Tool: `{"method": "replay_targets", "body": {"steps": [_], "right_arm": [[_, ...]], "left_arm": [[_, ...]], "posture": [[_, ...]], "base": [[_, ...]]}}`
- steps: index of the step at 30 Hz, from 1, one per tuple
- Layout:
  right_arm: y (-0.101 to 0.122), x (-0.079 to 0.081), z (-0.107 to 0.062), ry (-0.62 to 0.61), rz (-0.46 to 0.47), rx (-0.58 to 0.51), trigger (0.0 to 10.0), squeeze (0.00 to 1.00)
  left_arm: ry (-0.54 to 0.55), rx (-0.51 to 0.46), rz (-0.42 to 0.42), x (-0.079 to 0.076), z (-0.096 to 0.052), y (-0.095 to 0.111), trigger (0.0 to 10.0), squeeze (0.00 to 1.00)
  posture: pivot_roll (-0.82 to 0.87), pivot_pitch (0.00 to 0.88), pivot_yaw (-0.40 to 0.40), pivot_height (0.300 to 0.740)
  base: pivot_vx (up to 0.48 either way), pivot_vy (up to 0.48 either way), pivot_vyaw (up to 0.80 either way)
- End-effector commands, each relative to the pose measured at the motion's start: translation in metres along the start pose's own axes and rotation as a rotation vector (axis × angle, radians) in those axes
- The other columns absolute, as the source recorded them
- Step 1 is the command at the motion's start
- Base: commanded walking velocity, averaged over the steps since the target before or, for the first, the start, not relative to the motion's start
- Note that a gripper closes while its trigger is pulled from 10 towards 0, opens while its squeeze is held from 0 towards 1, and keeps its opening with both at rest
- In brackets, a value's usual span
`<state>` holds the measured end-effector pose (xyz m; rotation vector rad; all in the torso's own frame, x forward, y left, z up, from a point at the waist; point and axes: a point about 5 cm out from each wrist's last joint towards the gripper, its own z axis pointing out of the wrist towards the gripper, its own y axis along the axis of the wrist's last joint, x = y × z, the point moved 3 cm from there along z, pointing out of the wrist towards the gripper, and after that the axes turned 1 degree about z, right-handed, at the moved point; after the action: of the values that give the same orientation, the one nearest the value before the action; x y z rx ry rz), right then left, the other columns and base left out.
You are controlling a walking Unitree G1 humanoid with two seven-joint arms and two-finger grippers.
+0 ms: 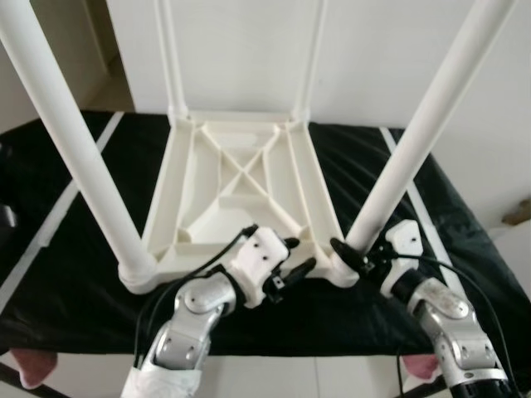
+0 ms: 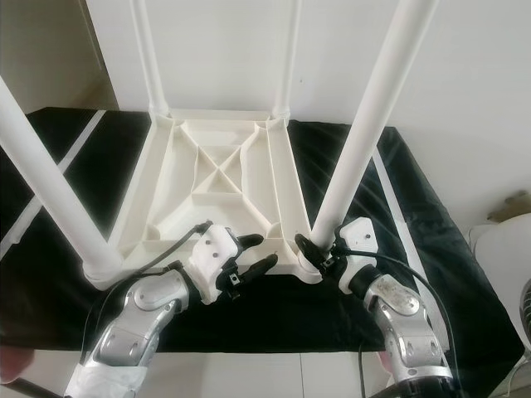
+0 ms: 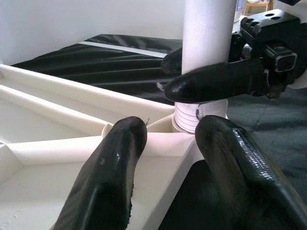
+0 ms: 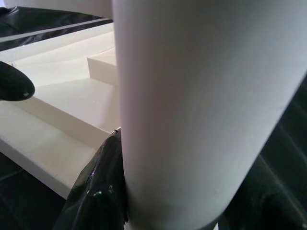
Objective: Building children table
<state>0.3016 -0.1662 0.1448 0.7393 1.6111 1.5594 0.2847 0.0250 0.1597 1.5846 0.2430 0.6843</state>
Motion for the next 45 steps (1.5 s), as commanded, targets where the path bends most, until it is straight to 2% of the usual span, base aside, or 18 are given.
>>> {"method": "replay_targets", "body": {"steps": [1,8,10,11,13,15,17,18,19,23,26,29,34,35,36,37,38,45], "right_arm": [[-0.004,0.0,-0.003,-0.027,0.019,0.015,10.0,0.0],[0.001,-0.005,-0.005,-0.231,0.012,-0.001,10.0,0.0],[-0.002,-0.006,-0.007,-0.328,0.031,0.003,10.0,0.0],[-0.002,-0.006,-0.007,-0.328,0.031,0.003,10.0,0.0],[-0.002,-0.005,-0.009,-0.416,0.081,-0.016,10.0,0.0],[-0.002,-0.005,-0.009,-0.416,0.081,-0.016,10.0,0.0],[-0.007,-0.002,-0.014,-0.589,0.127,0.002,10.0,0.0],[-0.007,-0.002,-0.014,-0.589,0.127,0.002,10.0,0.0],[-0.013,0.0,-0.017,-0.686,0.135,0.031,10.0,0.0],[-0.019,0.005,-0.016,-0.751,0.149,0.059,10.0,0.0],[-0.02,0.015,-0.008,-0.776,0.193,0.064,10.0,0.0],[-0.016,0.022,-0.001,-0.758,0.207,0.054,10.0,0.0],[-0.015,0.024,0.0,-0.726,0.221,0.048,10.0,0.0],[-0.014,0.025,0.001,-0.717,0.217,0.042,10.0,0.11],[-0.014,0.026,0.001,-0.712,0.208,0.046,10.0,0.87],[-0.013,0.026,0.002,-0.711,0.202,0.05,10.0,0.87],[-0.013,0.027,0.002,-0.709,0.201,0.049,10.0,1.0],[-0.005,0.023,0.0,-0.625,0.172,0.011,10.0,1.0]], "left_arm": [[0.054,0.006,-0.005,0.003,0.0,-0.002,10.0,0.0],[0.063,0.016,-0.01,0.004,-0.004,-0.004,10.0,0.0],[0.061,0.017,-0.01,0.003,-0.005,-0.004,10.0,0.0],[0.061,0.017,-0.01,0.003,-0.005,-0.004,10.0,0.0],[0.061,0.014,-0.012,0.004,-0.005,-0.003,10.0,0.0],[0.061,0.014,-0.012,0.004,-0.005,-0.003,10.0,0.0],[0.062,0.012,-0.014,0.005,-0.006,-0.003,10.0,0.0],[0.062,0.012,-0.014,0.005,-0.006,-0.003,10.0,0.0],[0.061,0.012,-0.014,0.005,-0.007,-0.003,10.0,0.0],[0.06,0.012,-0.014,0.004,-0.007,-0.003,10.0,0.0],[0.063,0.011,-0.015,0.005,-0.006,-0.002,10.0,0.0],[0.067,0.012,-0.016,0.006,-0.007,-0.002,10.0,0.0],[0.065,0.015,-0.017,0.005,-0.007,-0.003,10.0,0.0],[0.065,0.016,-0.018,0.005,-0.007,-0.003,10.0,0.0],[0.065,0.016,-0.019,0.004,-0.007,-0.003,10.0,0.0],[0.064,0.015,-0.02,0.004,-0.007,-0.003,10.0,0.0],[0.065,0.016,-0.021,0.004,-0.007,-0.003,10.0,0.0],[0.066,0.014,-0.025,0.001,-0.008,-0.003,10.0,0.0]], "posture": [[-0.13,0.084,-0.023,0.74],[-0.14,0.093,-0.025,0.74],[-0.14,0.095,-0.023,0.74],[-0.14,0.095,-0.023,0.74],[-0.13,0.1,-0.021,0.74],[-0.13,0.1,-0.021,0.74],[-0.13,0.104,-0.018,0.74],[-0.13,0.104,-0.018,0.74],[-0.13,0.105,-0.019,0.74],[-0.13,0.107,-0.02,0.74],[-0.13,0.11,-0.021,0.74],[-0.13,0.111,-0.02,0.74],[-0.13,0.111,-0.021,0.74],[-0.12,0.11,-0.022,0.74],[-0.12,0.11,-0.022,0.74],[-0.12,0.11,-0.022,0.74],[-0.12,0.11,-0.023,0.74],[-0.12,0.098,-0.034,0.74]], "base": [[0.0,0.0,0.0],[0.0,0.0,0.0],[0.0,0.0,0.0],[0.0,0.0,0.0],[0.0,0.0,0.0],[0.0,0.0,0.0],[0.0,0.0,0.0],[0.0,0.0,0.0],[0.0,0.0,0.0],[0.0,0.0,0.0],[0.0,0.0,0.0],[0.0,0.0,0.0],[0.0,0.0,0.0],[0.0,0.0,0.0],[0.0,0.0,0.0],[0.0,0.0,0.0],[0.0,0.0,0.0],[0.0,0.0,0.0]]}}
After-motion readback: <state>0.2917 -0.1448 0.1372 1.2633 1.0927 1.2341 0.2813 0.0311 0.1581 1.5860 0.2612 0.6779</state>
